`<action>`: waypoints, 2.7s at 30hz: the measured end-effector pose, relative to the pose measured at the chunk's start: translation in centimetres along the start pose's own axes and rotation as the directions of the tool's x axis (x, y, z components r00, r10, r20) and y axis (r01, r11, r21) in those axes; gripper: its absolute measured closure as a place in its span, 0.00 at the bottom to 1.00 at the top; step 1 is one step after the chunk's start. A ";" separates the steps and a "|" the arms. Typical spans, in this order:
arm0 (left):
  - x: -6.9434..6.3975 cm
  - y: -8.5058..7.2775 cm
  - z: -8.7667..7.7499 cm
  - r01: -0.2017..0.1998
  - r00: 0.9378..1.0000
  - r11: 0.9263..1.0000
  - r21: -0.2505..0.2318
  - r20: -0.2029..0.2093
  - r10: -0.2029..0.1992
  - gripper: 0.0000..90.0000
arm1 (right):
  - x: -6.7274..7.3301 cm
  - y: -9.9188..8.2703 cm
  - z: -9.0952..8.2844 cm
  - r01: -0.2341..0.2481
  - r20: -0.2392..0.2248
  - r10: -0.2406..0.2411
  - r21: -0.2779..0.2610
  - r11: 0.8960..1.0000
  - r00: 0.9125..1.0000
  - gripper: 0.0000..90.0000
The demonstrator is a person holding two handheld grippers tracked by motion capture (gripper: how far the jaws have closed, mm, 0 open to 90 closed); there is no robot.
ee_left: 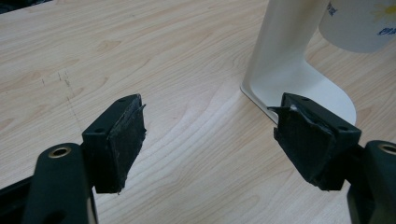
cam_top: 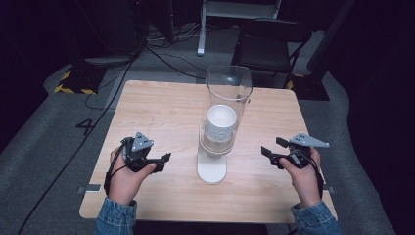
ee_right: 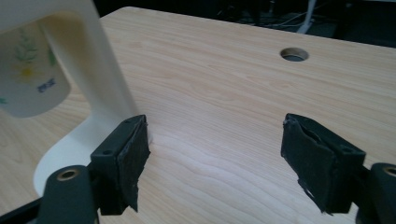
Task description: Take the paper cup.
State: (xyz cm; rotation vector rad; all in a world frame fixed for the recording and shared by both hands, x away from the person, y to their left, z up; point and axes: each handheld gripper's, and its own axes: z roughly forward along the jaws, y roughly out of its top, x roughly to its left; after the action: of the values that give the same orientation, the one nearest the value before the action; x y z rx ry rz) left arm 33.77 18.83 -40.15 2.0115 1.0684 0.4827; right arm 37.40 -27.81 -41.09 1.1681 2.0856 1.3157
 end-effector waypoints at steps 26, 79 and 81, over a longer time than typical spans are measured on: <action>0.1 -0.1 0.4 0.003 1.000 1.000 0.010 -0.009 -0.003 0.25 | 7.1 1.7 4.8 0.098 -0.203 -0.092 0.020 0.995 0.975 0.23; 0.2 -0.7 0.0 0.003 1.000 1.000 0.011 0.005 -0.003 0.25 | 11.6 -0.1 9.8 0.174 -0.199 -0.210 -0.184 0.967 0.957 0.38; 0.3 -0.7 -0.1 0.002 1.000 1.000 0.006 0.000 -0.002 0.25 | 11.4 -0.1 9.8 0.190 -0.191 -0.226 -0.190 0.963 0.955 0.38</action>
State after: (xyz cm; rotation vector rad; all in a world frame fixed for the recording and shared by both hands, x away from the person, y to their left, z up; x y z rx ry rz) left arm 33.54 19.29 -40.65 2.0159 1.0727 0.4789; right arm 37.83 -13.21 -44.79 0.7413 2.1233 1.5342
